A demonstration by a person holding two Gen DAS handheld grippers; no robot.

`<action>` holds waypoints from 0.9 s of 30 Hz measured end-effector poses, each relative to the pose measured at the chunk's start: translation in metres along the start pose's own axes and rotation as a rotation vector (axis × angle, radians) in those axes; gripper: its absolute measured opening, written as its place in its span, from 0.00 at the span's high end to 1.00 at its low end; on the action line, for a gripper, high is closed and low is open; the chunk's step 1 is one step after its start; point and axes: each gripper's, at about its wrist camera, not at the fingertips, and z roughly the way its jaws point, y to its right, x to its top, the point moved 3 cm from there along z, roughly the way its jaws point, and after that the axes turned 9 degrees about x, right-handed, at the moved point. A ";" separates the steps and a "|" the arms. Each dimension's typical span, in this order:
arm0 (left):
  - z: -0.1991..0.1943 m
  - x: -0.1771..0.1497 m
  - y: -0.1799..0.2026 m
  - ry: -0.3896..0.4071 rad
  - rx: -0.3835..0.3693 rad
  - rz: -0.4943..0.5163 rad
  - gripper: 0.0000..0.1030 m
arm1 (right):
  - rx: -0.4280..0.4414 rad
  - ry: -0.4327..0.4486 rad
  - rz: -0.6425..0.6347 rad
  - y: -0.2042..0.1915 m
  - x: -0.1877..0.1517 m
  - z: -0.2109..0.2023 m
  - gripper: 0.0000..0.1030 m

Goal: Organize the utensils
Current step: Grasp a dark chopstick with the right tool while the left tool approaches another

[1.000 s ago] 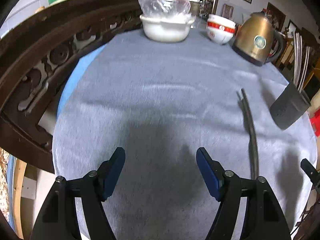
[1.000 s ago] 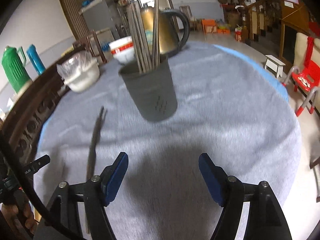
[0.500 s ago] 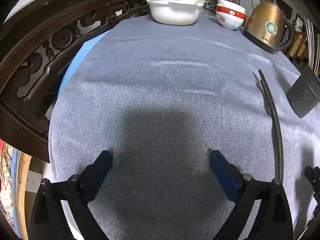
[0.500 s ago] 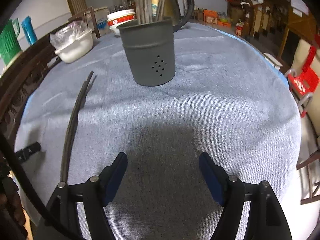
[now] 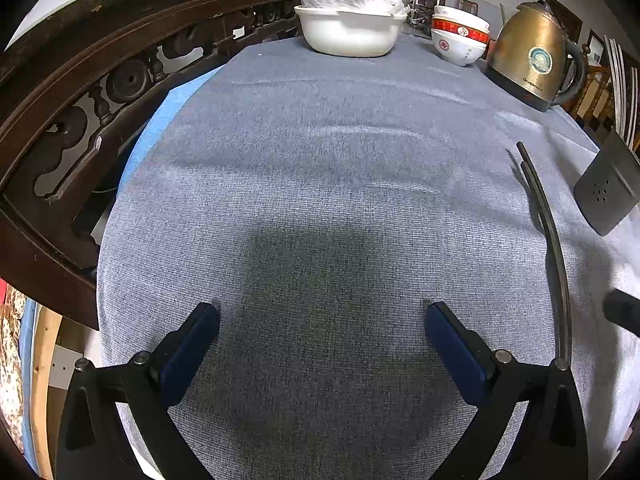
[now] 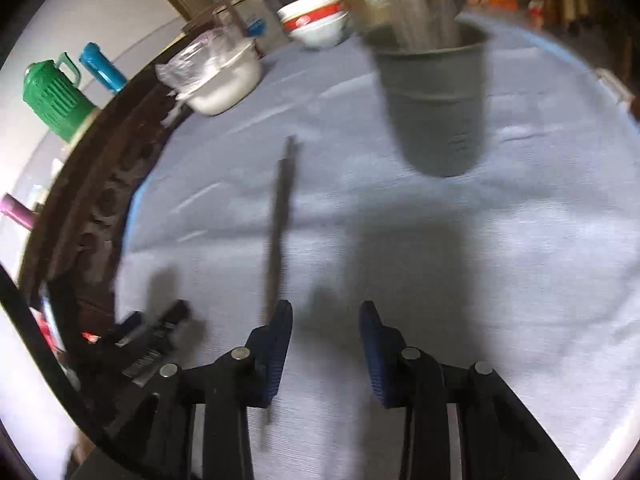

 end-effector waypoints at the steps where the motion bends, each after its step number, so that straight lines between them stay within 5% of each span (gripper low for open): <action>1: 0.000 0.000 -0.001 0.001 -0.001 0.001 0.00 | -0.002 -0.009 -0.017 -0.006 0.002 0.006 0.64; 6: -0.001 -0.001 -0.001 0.012 -0.004 0.004 0.00 | 0.000 -0.062 -0.040 -0.023 0.011 0.035 0.64; 9: -0.002 -0.002 0.000 0.017 -0.007 0.009 0.00 | -0.014 -0.086 -0.053 -0.025 0.010 0.048 0.87; 13: -0.002 -0.002 0.000 0.027 -0.011 0.013 0.00 | 0.010 -0.060 0.013 -0.022 0.009 0.040 0.94; 16: -0.002 -0.002 0.001 0.037 -0.009 0.008 0.00 | 0.041 -0.017 0.051 -0.022 -0.001 0.022 0.94; 19: -0.002 -0.001 0.001 0.036 -0.011 0.010 0.00 | 0.104 -0.096 0.092 -0.023 -0.018 0.029 0.90; 27: -0.001 0.000 0.000 0.037 -0.011 0.010 0.00 | 0.017 -0.045 0.051 -0.023 -0.010 0.021 0.89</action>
